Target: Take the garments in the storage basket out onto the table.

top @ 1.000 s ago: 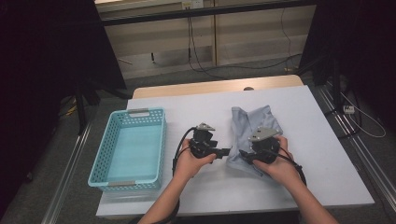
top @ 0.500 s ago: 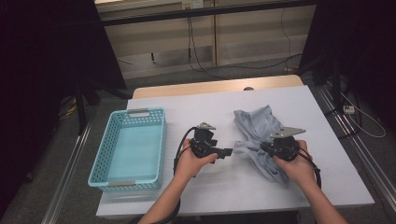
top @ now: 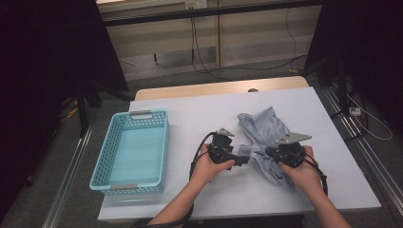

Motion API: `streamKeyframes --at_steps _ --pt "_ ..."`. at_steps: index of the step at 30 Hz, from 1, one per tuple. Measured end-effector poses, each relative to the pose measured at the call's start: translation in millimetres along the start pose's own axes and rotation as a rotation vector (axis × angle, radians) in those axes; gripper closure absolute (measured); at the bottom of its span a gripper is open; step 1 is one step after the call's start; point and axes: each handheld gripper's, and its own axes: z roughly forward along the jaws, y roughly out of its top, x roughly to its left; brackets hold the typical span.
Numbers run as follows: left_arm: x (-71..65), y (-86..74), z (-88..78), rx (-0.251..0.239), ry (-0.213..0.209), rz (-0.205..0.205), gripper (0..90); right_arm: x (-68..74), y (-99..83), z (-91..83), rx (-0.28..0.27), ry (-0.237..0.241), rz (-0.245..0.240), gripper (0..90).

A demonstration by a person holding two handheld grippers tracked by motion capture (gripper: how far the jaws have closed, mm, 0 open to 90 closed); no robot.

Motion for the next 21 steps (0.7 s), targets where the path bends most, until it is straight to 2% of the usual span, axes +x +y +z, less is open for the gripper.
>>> streamKeyframes --at_steps 2,3,4,5,6,8,9,11,12,14,16,18,21 --pt "-0.7 -0.4 3.9 -0.008 -0.009 0.0 27.6 -0.4 -1.0 0.1 -0.006 0.005 0.012 87.4" --pt "-1.4 0.1 5.3 -0.009 -0.015 -0.003 32.8 -1.0 -1.4 0.2 -0.009 0.009 0.021 87.4" --pt "-1.9 0.6 5.9 -0.022 -0.007 0.001 38.5 -1.6 -1.8 0.0 -0.013 0.013 0.032 87.4" --pt "-2.5 1.3 6.4 -0.039 0.003 -0.001 40.5 -2.0 -2.3 0.0 -0.016 0.016 0.039 87.4" --pt "-2.1 2.4 6.9 -0.046 -0.014 0.002 45.0 -2.3 -2.5 0.0 -0.019 0.017 0.041 87.4" --pt "-2.0 4.1 5.5 -0.073 0.012 0.02 57.0 -1.8 -2.4 0.2 -0.021 0.015 0.047 87.4" --pt "-0.8 5.0 5.0 -0.058 -0.005 0.009 63.2 -1.4 -2.3 0.2 -0.019 0.015 0.047 87.4" --pt "0.5 5.6 2.0 -0.068 0.004 0.015 76.5 -1.2 -2.3 0.4 -0.026 0.017 0.052 87.5" --pt "1.8 6.4 1.4 -0.054 -0.012 0.005 82.4 -1.3 -2.4 0.5 -0.025 0.021 0.058 87.5" --pt "1.9 7.3 -1.9 -0.059 -0.01 0.005 85.0 -1.9 -2.3 0.5 -0.03 0.031 0.072 87.5" --pt "2.8 8.5 -6.5 -0.039 -0.009 -0.003 85.8 -3.0 -2.8 -0.1 -0.039 0.043 0.09 87.5" --pt "5.0 9.4 -15.6 -0.044 -0.015 -0.015 86.1 -4.1 -3.1 -0.9 -0.061 0.074 0.126 87.6" --pt "11.9 10.9 -32.7 -0.051 -0.013 -0.048 86.3 -2.9 -1.2 -3.3 -0.079 0.087 0.138 87.6"
